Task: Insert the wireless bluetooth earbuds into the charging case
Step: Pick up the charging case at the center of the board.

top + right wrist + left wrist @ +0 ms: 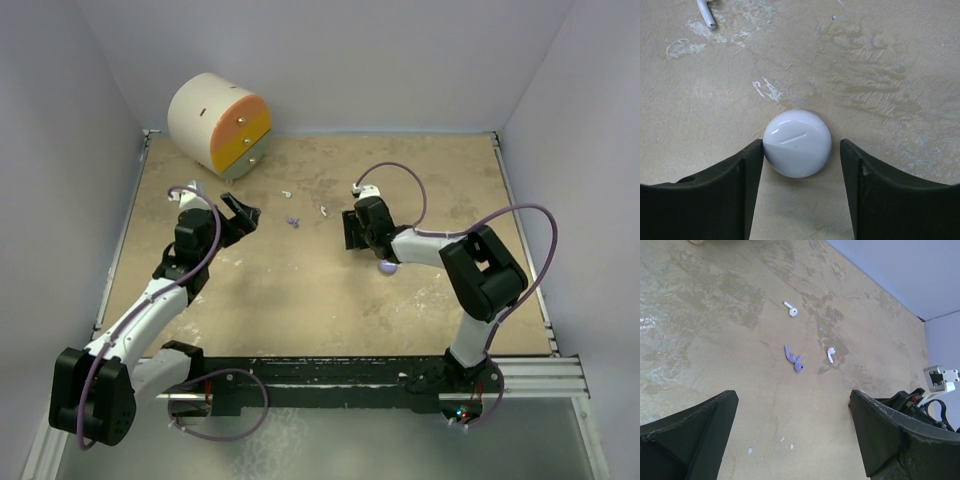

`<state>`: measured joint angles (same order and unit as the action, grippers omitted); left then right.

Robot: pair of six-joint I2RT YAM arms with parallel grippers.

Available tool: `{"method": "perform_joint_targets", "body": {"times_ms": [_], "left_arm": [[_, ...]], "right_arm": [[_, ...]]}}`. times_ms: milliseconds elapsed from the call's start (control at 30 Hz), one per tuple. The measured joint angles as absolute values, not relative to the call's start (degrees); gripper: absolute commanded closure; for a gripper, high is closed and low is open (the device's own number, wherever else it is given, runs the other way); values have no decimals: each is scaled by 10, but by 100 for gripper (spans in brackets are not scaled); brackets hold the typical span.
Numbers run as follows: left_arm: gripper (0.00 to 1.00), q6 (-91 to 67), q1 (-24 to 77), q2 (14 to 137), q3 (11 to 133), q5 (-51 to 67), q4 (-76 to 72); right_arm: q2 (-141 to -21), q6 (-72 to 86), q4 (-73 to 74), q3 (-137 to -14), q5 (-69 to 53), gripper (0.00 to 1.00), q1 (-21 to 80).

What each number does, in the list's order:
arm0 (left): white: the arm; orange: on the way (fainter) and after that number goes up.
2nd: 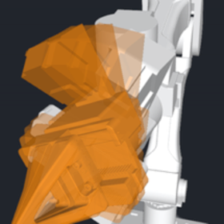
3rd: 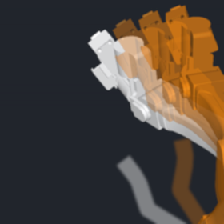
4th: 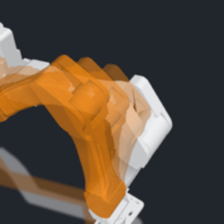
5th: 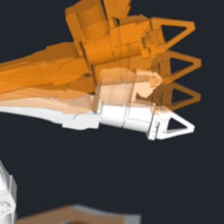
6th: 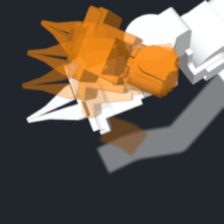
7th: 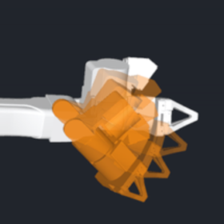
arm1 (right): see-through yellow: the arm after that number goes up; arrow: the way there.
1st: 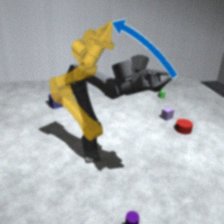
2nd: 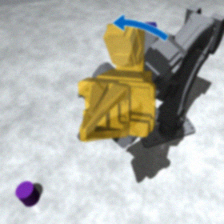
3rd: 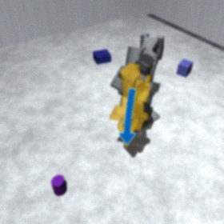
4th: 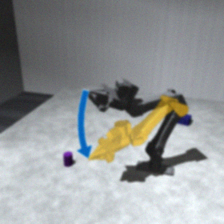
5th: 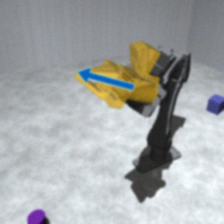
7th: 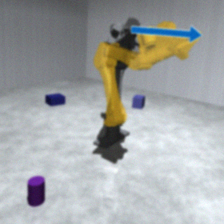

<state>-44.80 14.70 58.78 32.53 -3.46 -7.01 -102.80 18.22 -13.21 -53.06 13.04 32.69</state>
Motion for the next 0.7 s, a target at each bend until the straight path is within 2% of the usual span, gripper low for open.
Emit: {"method": "perform_joint_targets", "body": {"times_ms": [100,233,333,500,700], "left_arm": [[5,-448,147,591,325,-35,-73],[5,-448,147,592,325,-35,-77],[5,-448,147,595,325,-34,-83],[6,-454,147,612,321,-10,-122],[9,-493,147,629,275,45,-221]], "right_arm": [[-1029,182,-126,-534,135,46,329],[-1029,181,-122,-535,141,73,333],[-1030,179,-121,-537,142,88,336],[-1028,147,-126,-537,133,99,349],[-991,86,-161,-537,62,100,360]]}}
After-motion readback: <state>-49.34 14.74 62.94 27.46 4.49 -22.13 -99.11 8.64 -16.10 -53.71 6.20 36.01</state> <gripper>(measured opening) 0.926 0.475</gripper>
